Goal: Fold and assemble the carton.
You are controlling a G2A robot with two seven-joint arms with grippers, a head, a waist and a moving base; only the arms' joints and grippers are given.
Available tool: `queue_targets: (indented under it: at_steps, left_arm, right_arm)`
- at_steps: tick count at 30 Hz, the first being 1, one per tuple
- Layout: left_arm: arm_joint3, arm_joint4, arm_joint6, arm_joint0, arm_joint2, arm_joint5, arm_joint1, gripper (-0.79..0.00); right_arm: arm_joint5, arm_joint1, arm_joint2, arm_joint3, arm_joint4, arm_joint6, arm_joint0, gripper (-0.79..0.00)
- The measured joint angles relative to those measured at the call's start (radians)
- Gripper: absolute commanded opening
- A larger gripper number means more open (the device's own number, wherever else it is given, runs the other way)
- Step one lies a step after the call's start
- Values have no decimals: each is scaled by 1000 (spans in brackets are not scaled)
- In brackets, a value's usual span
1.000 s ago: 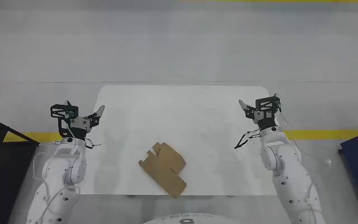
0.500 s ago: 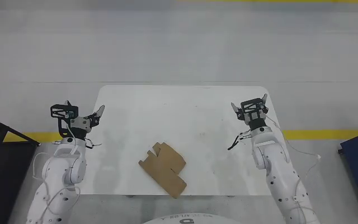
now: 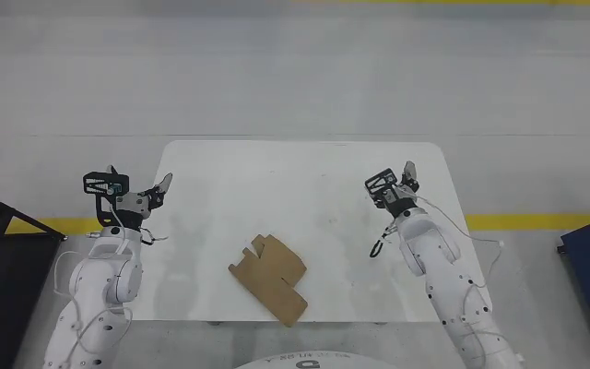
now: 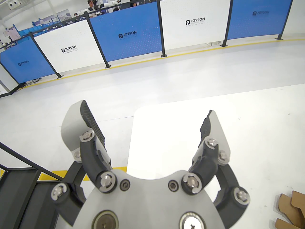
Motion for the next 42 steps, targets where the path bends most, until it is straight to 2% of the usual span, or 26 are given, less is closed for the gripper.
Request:
queue_targets:
  at_steps: [12, 18, 37, 42]
  left_arm:
    - [0, 0, 0, 0, 0, 0, 0, 0]
    - [0, 0, 0, 0, 0, 0, 0, 0]
    - [0, 0, 0, 0, 0, 0, 0, 0]
    - [0, 0, 0, 0, 0, 0, 0, 0]
  right_arm:
    - [-40, -9, -76, 52, -117, 95, 35, 0]
    - [-154, -8, -87, 69, -122, 153, 54, 0]
    - [-154, -8, -87, 69, -122, 152, 54, 0]
    - [-261, -10, -157, 48, -195, 219, 71, 0]
